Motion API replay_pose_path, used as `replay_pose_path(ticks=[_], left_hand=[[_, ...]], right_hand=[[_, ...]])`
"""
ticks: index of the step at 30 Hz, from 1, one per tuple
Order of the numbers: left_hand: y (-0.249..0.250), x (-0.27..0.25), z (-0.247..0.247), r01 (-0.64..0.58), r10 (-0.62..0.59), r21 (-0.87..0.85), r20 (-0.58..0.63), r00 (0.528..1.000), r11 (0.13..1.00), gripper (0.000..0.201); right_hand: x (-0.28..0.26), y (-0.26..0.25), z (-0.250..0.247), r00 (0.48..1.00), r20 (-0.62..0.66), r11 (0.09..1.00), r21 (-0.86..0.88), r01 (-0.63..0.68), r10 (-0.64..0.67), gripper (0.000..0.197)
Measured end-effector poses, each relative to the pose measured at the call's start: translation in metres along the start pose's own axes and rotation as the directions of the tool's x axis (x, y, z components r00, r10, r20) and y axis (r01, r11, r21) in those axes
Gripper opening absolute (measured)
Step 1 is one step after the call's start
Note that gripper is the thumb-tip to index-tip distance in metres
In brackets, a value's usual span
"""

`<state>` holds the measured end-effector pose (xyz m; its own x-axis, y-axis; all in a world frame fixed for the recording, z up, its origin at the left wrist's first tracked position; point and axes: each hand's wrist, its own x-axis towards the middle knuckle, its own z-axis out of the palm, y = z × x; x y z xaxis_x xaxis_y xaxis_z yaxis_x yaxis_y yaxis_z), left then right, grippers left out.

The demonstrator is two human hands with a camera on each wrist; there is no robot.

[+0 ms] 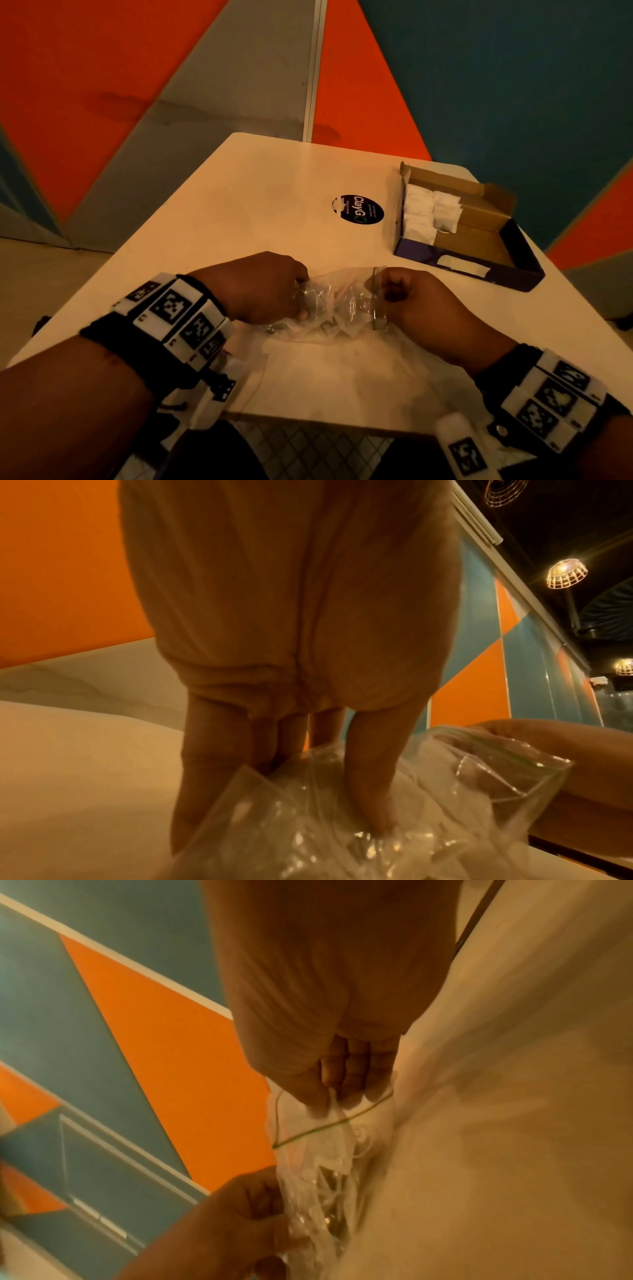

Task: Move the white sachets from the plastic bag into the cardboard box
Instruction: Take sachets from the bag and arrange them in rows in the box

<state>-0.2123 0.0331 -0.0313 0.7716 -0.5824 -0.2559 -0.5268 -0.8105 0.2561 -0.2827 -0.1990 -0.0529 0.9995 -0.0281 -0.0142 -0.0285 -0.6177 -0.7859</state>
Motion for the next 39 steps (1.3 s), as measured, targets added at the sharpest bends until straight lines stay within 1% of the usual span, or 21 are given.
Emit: replay_pose_path(ticks=[3, 5, 7, 11, 14, 16, 17, 18, 19, 20, 21, 22, 23, 24, 25, 27, 28, 30, 32, 36, 39], left_hand=[[0.0, -0.001, 0.001, 0.012, -0.012, 0.001, -0.001, 1.0, 1.0, 0.047], [0.001, 0.0, 0.0, 0.014, -0.014, 0.016, 0.003, 1.0, 1.0, 0.052], [0.002, 0.0, -0.002, -0.001, 0.0, 0.035, 0.012, 1.0, 0.999, 0.053], [0.0, -0.004, -0.007, -0.005, 0.003, 0.036, 0.047, 0.999, 0.999, 0.058], [-0.004, -0.007, -0.009, 0.009, -0.01, 0.011, 0.08, 0.997, 1.0, 0.062], [-0.004, -0.01, -0.013, 0.025, -0.023, -0.018, 0.117, 0.993, 1.0, 0.069], [-0.002, -0.013, -0.016, 0.031, -0.028, -0.024, 0.122, 0.992, 0.999, 0.072], [0.001, -0.015, -0.02, 0.033, -0.031, -0.021, 0.097, 0.995, 0.999, 0.074], [0.007, -0.018, -0.025, 0.021, -0.02, -0.021, 0.033, 0.999, 1.0, 0.073], [0.015, -0.02, -0.029, 0.004, -0.006, -0.031, -0.067, 0.998, 1.0, 0.071], [0.025, -0.022, -0.032, -0.028, 0.016, -0.061, -0.193, 0.981, 0.998, 0.069], [0.037, -0.023, -0.034, -0.082, 0.043, -0.113, -0.312, 0.949, 0.99, 0.068], [0.05, -0.022, -0.035, -0.153, 0.075, -0.169, -0.397, 0.915, 0.974, 0.068], [0.062, -0.019, -0.035, -0.224, 0.107, -0.217, -0.447, 0.888, 0.95, 0.07], [0.071, -0.014, -0.033, -0.276, 0.133, -0.255, -0.464, 0.876, 0.927, 0.072], [0.082, -0.003, -0.032, -0.309, 0.146, -0.322, -0.441, 0.885, 0.895, 0.073], [0.083, 0.002, -0.031, -0.309, 0.142, -0.344, -0.432, 0.891, 0.887, 0.067], [0.082, 0.008, -0.035, -0.294, 0.125, -0.357, -0.427, 0.895, 0.886, 0.049], [0.078, 0.01, -0.038, -0.268, 0.1, -0.373, -0.412, 0.906, 0.888, 0.038], [0.073, 0.01, -0.042, -0.243, 0.058, -0.433, -0.398, 0.915, 0.868, 0.037], [0.072, 0.009, -0.045, -0.254, 0.067, -0.461, -0.384, 0.921, 0.85, 0.04]], right_hand=[[-0.005, 0.001, -0.014, 0.997, -0.052, 0.983, 0.175, -0.051, 0.061, 0.015], [-0.008, 0.002, -0.024, 0.991, -0.081, 0.949, 0.305, -0.078, 0.107, 0.012], [-0.009, 0.003, -0.034, 0.985, -0.111, 0.918, 0.387, -0.083, 0.136, 0.014], [-0.012, 0.0, -0.048, 0.982, -0.141, 0.882, 0.469, -0.047, 0.128, 0.033], [-0.012, -0.002, -0.058, 0.983, -0.145, 0.846, 0.534, -0.017, 0.111, 0.032], [-0.011, -0.004, -0.063, 0.984, -0.149, 0.836, 0.549, 0.004, 0.094, 0.029], [-0.011, -0.005, -0.064, 0.985, -0.151, 0.839, 0.544, 0.012, 0.083, 0.028], [-0.011, -0.007, -0.064, 0.985, -0.152, 0.846, 0.533, 0.018, 0.075, 0.026], [-0.01, -0.009, -0.064, 0.986, -0.154, 0.856, 0.516, 0.024, 0.066, 0.023], [-0.01, -0.011, -0.063, 0.987, -0.153, 0.868, 0.495, 0.028, 0.055, 0.02], [-0.01, -0.014, -0.062, 0.988, -0.147, 0.882, 0.47, 0.031, 0.044, 0.018], [-0.01, -0.017, -0.061, 0.99, -0.137, 0.899, 0.437, 0.03, 0.034, 0.016], [-0.009, -0.02, -0.059, 0.992, -0.124, 0.917, 0.398, 0.03, 0.021, 0.015], [-0.008, -0.024, -0.057, 0.994, -0.106, 0.933, 0.358, 0.032, 0.006, 0.014], [-0.007, -0.027, -0.055, 0.996, -0.089, 0.945, 0.325, 0.041, -0.012, 0.014], [-0.006, -0.033, -0.054, 0.996, -0.071, 0.956, 0.286, 0.068, -0.05, 0.014], [-0.005, -0.035, -0.055, 0.996, -0.064, 0.959, 0.273, 0.075, -0.06, 0.013], [-0.005, -0.038, -0.058, 0.997, -0.056, 0.966, 0.249, 0.071, -0.058, 0.012], [-0.004, -0.04, -0.062, 0.998, -0.046, 0.973, 0.225, 0.053, -0.043, 0.011], [-0.001, -0.042, -0.063, 1.0, 0.024, 0.99, 0.139, 0.016, -0.019, 0.009], [0.001, -0.043, -0.063, 1.0, 0.015, 0.992, 0.124, 0.017, -0.019, 0.012]])
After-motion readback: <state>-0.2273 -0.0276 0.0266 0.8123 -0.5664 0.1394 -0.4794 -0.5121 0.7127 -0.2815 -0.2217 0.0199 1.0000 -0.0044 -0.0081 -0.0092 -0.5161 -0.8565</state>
